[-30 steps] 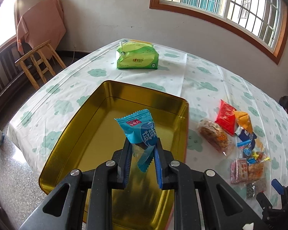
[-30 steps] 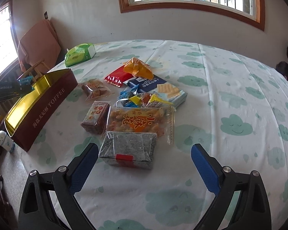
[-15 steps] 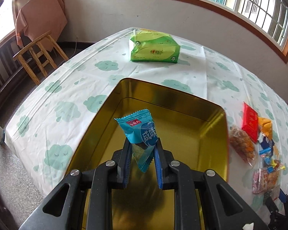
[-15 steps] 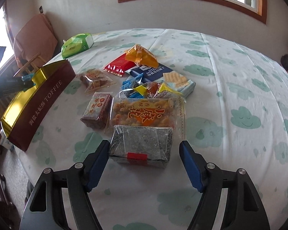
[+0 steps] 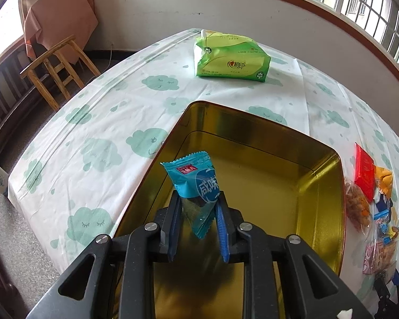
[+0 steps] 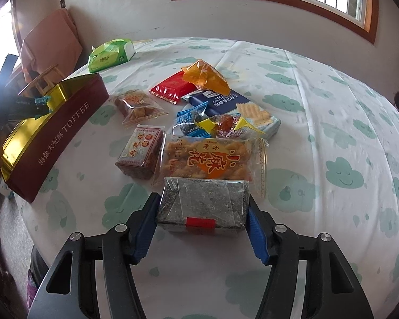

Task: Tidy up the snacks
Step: 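Drop the blue packet into the tin with left while right grasps the grey block, then carry the grey block over the tin and open the right gripper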

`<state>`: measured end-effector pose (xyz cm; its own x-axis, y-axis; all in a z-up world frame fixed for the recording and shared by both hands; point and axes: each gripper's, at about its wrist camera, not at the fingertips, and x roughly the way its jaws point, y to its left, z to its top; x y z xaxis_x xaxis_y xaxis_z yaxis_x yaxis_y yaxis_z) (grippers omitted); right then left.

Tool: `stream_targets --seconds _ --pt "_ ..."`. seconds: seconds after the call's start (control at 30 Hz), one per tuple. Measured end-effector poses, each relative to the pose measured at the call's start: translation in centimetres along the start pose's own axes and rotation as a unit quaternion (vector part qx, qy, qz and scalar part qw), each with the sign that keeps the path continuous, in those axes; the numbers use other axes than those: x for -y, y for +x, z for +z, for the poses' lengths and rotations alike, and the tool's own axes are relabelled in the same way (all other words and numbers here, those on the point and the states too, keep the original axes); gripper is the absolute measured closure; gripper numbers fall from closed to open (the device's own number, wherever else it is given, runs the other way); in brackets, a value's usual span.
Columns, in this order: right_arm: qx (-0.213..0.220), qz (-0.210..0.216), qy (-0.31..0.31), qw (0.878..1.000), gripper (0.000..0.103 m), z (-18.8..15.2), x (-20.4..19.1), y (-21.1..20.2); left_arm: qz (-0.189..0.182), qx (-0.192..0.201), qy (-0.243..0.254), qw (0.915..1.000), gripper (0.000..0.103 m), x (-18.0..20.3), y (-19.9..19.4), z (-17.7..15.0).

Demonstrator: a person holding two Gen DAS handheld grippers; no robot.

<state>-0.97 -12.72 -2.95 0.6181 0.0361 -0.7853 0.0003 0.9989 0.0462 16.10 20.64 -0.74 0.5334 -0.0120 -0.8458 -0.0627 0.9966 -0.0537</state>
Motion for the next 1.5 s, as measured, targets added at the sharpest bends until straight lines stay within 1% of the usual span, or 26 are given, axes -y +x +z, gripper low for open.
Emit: stream_targets --seconds 0.13,0.23,0.4,0.5,0.63,0.7,0.77,0.83,0.97,1.03,1.1,1.23,1.33,1.4,1.47,1.5 --pt "-0.004 0.007 -0.02 1.0 0.042 -0.3 -1.0 -0.4 0.006 0.008 0.001 0.9999 0.077 -0.2 -0.5 0.0" --pt "-0.002 0.018 -0.036 0.999 0.042 -0.3 -1.9 -1.1 0.009 0.015 0.001 0.9998 0.071 -0.4 -1.0 -0.1" --pt "0.01 0.052 -0.056 0.997 0.042 0.4 -3.6 -2.7 0.002 0.026 -0.004 0.9997 0.07 -0.7 -2.3 -0.6" --pt "0.02 0.078 -0.068 0.994 0.042 1.6 -5.1 -3.7 0.001 0.038 -0.006 0.9993 0.066 -0.8 -3.6 -1.2" --pt "0.046 0.116 -0.087 0.988 0.042 4.1 -7.6 -4.7 0.002 0.056 -0.02 0.9982 0.057 -1.4 -5.7 -2.5" --pt "0.047 0.145 -0.091 0.984 0.042 5.8 -9.0 -4.6 0.005 0.064 -0.037 0.9973 0.057 -2.0 -6.8 -3.3" --pt "0.048 0.164 -0.097 0.981 0.042 7.3 -10.4 -4.3 0.009 0.073 -0.049 0.996 0.055 -2.7 -7.9 -3.9" --pt "0.045 0.18 -0.102 0.977 0.042 8.8 -11.8 -3.6 0.02 0.083 -0.058 0.9947 0.05 -3.3 -9.1 -4.7" --pt "0.037 0.199 -0.113 0.973 0.042 11.1 -14.2 -2.1 0.039 0.094 -0.058 0.9931 0.049 -4.2 -10.6 -6.2" --pt "0.031 0.207 -0.109 0.972 0.042 11.8 -14.8 -1.4 0.039 0.094 -0.064 0.9928 0.049 -4.7 -11.1 -7.0" --pt "0.028 0.207 -0.11 0.972 0.042 12.1 -15.3 -1.0 0.031 0.091 -0.071 0.9928 0.049 -5.2 -11.4 -7.5" --pt "0.03 0.207 -0.131 0.969 0.042 12.9 -17.1 -0.2 0.028 0.084 -0.078 0.993 0.049 -5.8 -11.6 -8.3" --pt "0.006 0.218 -0.154 0.964 0.042 14.0 -19.0 2.0 0.027 0.079 -0.074 0.9938 0.049 -5.9 -11.6 -8.6" --pt "-0.002 0.208 -0.171 0.963 0.042 14.6 -20.3 3.3 0.031 0.08 -0.071 0.9938 0.049 -5.9 -11.7 -8.8" --pt "-0.021 0.213 -0.184 0.959 0.042 15.3 -21.6 4.9 0.033 0.082 -0.069 0.9937 0.049 -6.0 -11.8 -8.8" --pt "-0.028 0.208 -0.19 0.959 0.042 15.5 -22.2 5.6 0.033 0.082 -0.069 0.9937 0.049 -6.0 -11.8 -8.9"
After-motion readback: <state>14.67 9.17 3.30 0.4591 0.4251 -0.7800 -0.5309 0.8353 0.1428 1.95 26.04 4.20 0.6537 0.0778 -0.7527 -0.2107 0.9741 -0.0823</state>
